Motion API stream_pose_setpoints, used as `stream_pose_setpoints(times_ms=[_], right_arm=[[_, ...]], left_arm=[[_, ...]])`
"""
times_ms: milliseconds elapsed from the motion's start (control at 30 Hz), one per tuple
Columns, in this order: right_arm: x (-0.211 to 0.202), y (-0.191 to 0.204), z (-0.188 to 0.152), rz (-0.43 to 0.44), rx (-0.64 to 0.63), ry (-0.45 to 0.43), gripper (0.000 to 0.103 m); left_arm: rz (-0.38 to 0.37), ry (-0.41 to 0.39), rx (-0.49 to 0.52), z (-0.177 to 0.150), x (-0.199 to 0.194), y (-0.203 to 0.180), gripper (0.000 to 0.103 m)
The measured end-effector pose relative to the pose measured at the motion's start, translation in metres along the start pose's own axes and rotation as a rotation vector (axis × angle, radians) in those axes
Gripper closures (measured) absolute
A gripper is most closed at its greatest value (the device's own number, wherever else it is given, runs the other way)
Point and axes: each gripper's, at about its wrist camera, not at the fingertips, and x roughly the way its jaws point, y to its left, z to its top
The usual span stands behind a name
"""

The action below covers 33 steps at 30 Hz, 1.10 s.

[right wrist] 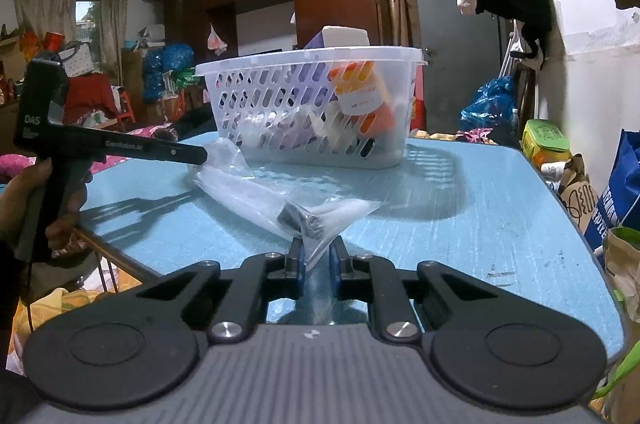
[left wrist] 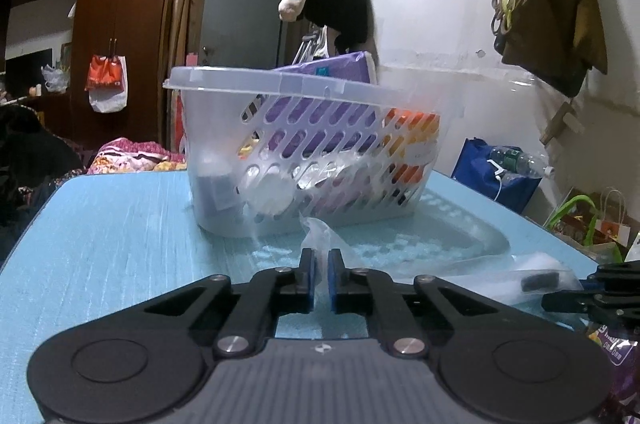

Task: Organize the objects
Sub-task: 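Grasp the large clear plastic bag on the table with both grippers, then lift the clear plastic bag with both grippers over the basket and open them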

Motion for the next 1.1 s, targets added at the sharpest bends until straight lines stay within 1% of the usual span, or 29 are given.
stream_pose_setpoints(times_ms=[233, 400, 567, 667, 800, 867, 967, 1100], right_arm=[[-0.007, -0.001, 0.011, 0.0, -0.009, -0.026, 0.09], [-0.016, 0.005, 0.037, -0.003, -0.057, -0.081, 0.09], [-0.013, 0.005, 0.081, 0.001, -0.11, -0.141, 0.09], [-0.003, -0.001, 0.114, 0.002, -0.136, -0.177, 0.09], [0.018, -0.01, 0.156, 0.014, -0.166, -0.195, 0.09], [0.03, -0.015, 0.171, 0.017, -0.171, -0.196, 0.09], [0.046, -0.019, 0.187, 0.014, -0.195, -0.19, 0.09], [0.065, -0.023, 0.194, 0.02, -0.211, -0.164, 0.09]], left_arm=[[-0.006, -0.036, -0.006, 0.005, -0.009, 0.0, 0.095], [-0.003, -0.087, -0.005, 0.023, -0.026, 0.0, 0.095], [0.013, -0.17, 0.013, 0.066, -0.045, -0.002, 0.095], [0.034, -0.217, 0.024, 0.105, -0.049, -0.001, 0.095], [0.065, -0.257, 0.036, 0.153, -0.041, 0.0, 0.095], [0.088, -0.263, 0.031, 0.174, -0.032, 0.005, 0.095], [0.111, -0.246, 0.013, 0.192, -0.016, 0.013, 0.095], [0.135, -0.211, -0.002, 0.199, 0.01, 0.027, 0.095]])
